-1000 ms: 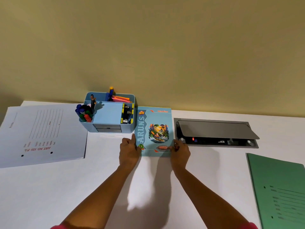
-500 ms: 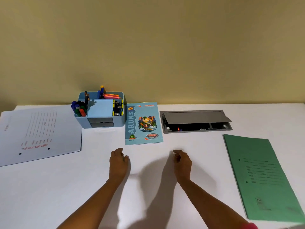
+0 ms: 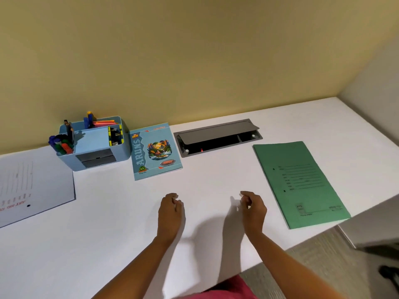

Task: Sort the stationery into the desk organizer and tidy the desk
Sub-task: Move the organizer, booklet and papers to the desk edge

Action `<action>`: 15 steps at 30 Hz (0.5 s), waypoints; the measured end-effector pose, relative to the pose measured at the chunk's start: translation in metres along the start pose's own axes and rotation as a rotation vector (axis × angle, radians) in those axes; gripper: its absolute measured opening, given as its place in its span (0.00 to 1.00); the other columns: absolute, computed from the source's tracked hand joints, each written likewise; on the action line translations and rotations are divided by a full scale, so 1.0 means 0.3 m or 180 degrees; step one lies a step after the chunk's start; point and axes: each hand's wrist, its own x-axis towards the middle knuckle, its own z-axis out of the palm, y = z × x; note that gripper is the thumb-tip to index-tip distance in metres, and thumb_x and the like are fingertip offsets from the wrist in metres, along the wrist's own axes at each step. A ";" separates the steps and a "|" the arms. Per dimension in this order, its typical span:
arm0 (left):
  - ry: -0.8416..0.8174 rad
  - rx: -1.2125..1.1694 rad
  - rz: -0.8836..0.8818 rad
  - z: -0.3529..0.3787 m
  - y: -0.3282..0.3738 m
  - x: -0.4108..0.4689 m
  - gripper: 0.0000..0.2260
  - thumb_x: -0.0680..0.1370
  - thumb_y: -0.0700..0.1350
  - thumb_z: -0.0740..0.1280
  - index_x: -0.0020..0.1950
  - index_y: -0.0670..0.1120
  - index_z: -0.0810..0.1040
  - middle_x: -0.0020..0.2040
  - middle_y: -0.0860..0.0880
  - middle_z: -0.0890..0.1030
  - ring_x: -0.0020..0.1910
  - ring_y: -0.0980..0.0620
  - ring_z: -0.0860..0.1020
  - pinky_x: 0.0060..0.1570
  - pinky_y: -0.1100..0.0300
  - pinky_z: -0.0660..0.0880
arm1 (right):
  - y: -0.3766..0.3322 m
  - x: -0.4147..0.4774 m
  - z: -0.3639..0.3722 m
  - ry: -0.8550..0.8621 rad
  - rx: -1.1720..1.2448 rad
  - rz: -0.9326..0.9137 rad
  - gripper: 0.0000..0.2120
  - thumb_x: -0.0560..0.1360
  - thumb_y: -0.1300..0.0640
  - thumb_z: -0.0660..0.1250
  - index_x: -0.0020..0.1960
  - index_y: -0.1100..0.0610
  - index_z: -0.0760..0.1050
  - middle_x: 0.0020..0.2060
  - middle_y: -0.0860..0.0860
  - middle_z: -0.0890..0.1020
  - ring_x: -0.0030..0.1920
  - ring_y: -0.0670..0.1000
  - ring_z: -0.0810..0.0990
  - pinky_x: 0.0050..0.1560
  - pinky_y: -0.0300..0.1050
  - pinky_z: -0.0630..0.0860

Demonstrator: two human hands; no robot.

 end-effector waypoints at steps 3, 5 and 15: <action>-0.0223 -0.0018 0.0036 0.099 0.067 -0.002 0.10 0.80 0.39 0.60 0.60 0.41 0.73 0.58 0.44 0.79 0.57 0.46 0.77 0.55 0.62 0.69 | 0.064 0.076 -0.086 0.0258 -0.0101 0.0006 0.10 0.73 0.71 0.66 0.51 0.61 0.80 0.42 0.56 0.80 0.41 0.53 0.78 0.45 0.40 0.76; -0.0346 -0.0056 0.0012 0.174 0.118 -0.007 0.10 0.80 0.39 0.60 0.61 0.42 0.73 0.58 0.47 0.79 0.56 0.49 0.77 0.52 0.65 0.67 | 0.120 0.147 -0.139 0.0373 -0.0256 0.0081 0.10 0.72 0.70 0.68 0.52 0.62 0.80 0.45 0.59 0.80 0.46 0.58 0.79 0.49 0.51 0.76; -0.1506 0.0060 -0.0366 0.639 0.399 -0.091 0.14 0.80 0.45 0.61 0.65 0.44 0.71 0.56 0.46 0.79 0.54 0.49 0.78 0.48 0.67 0.66 | 0.469 0.516 -0.446 -0.0575 -0.1067 0.1475 0.35 0.73 0.50 0.70 0.75 0.56 0.59 0.73 0.60 0.61 0.73 0.62 0.56 0.71 0.65 0.59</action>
